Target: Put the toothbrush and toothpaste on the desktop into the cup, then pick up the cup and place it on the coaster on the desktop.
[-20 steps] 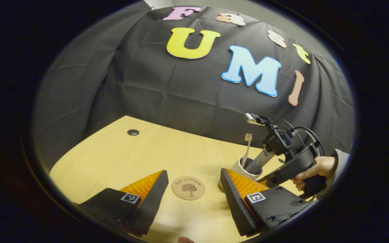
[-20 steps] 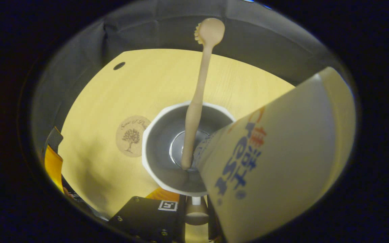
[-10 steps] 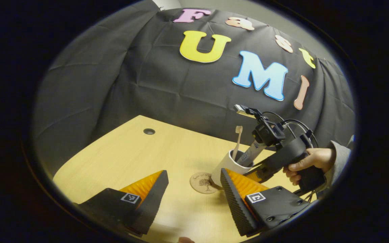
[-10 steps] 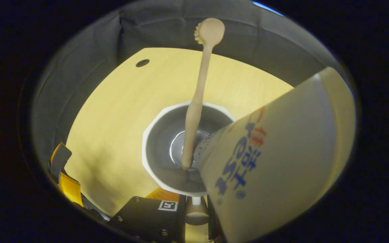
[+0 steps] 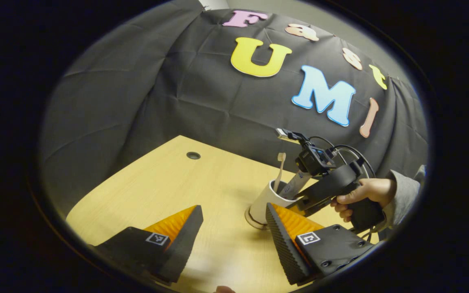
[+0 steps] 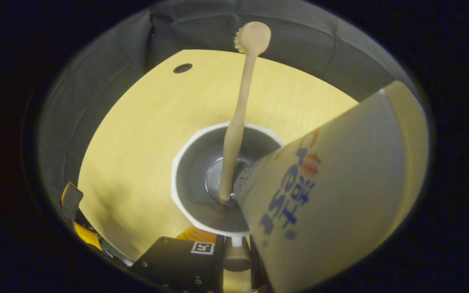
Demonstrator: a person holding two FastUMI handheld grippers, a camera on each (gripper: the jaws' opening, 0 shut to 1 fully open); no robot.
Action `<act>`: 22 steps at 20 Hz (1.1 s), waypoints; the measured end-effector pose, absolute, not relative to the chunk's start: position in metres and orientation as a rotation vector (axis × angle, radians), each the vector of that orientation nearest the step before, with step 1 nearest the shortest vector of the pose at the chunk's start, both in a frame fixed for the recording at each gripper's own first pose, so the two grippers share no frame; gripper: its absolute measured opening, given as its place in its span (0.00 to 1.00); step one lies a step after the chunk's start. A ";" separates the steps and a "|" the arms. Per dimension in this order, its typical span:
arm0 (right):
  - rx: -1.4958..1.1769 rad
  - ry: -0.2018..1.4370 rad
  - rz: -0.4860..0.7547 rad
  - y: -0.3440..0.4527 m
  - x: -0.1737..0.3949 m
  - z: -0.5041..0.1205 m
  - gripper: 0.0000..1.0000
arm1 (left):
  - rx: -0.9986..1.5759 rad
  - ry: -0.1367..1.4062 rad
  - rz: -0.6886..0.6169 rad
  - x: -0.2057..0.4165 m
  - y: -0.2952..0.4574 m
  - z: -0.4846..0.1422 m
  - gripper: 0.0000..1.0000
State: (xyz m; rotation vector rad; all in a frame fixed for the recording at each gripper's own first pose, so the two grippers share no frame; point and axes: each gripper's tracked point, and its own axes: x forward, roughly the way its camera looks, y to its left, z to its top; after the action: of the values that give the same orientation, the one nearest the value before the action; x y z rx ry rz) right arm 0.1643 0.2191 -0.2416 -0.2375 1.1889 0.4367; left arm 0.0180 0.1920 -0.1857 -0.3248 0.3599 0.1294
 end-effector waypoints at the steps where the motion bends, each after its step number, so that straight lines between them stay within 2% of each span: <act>1: -0.241 1.195 0.430 0.219 0.164 -0.241 0.22 | -0.323 0.358 0.128 0.017 0.193 -0.186 0.99; 9: -0.228 1.178 0.440 0.217 0.163 -0.226 0.24 | -0.312 0.339 0.132 0.015 0.199 -0.174 0.99; 11: -0.197 1.152 0.443 0.216 0.162 -0.215 0.31 | -0.309 0.329 0.131 0.016 0.198 -0.168 0.99; 13: -0.163 1.121 0.441 0.211 0.160 -0.202 0.46 | -0.311 0.324 0.125 0.018 0.195 -0.162 0.98; 14: -0.142 1.101 0.439 0.208 0.160 -0.195 0.51 | -0.310 0.321 0.122 0.019 0.192 -0.158 0.98; 16: -0.086 1.064 0.446 0.203 0.153 -0.178 0.67 | -0.294 0.312 0.117 0.024 0.190 -0.151 0.98; 17: -0.058 1.044 0.447 0.200 0.149 -0.168 0.80 | -0.284 0.306 0.114 0.027 0.187 -0.146 0.98; 18: -0.035 1.023 0.438 0.194 0.145 -0.160 0.89 | -0.272 0.299 0.109 0.031 0.184 -0.140 1.00; 22: 0.068 0.907 0.398 0.161 0.126 -0.130 0.92 | -0.231 0.268 0.078 0.046 0.162 -0.113 0.98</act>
State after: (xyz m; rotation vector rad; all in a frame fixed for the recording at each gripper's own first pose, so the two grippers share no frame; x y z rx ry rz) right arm 0.1262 0.1613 -0.1303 0.0678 0.9073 0.3984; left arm 0.0456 0.1620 -0.1127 -0.2308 0.2678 0.0778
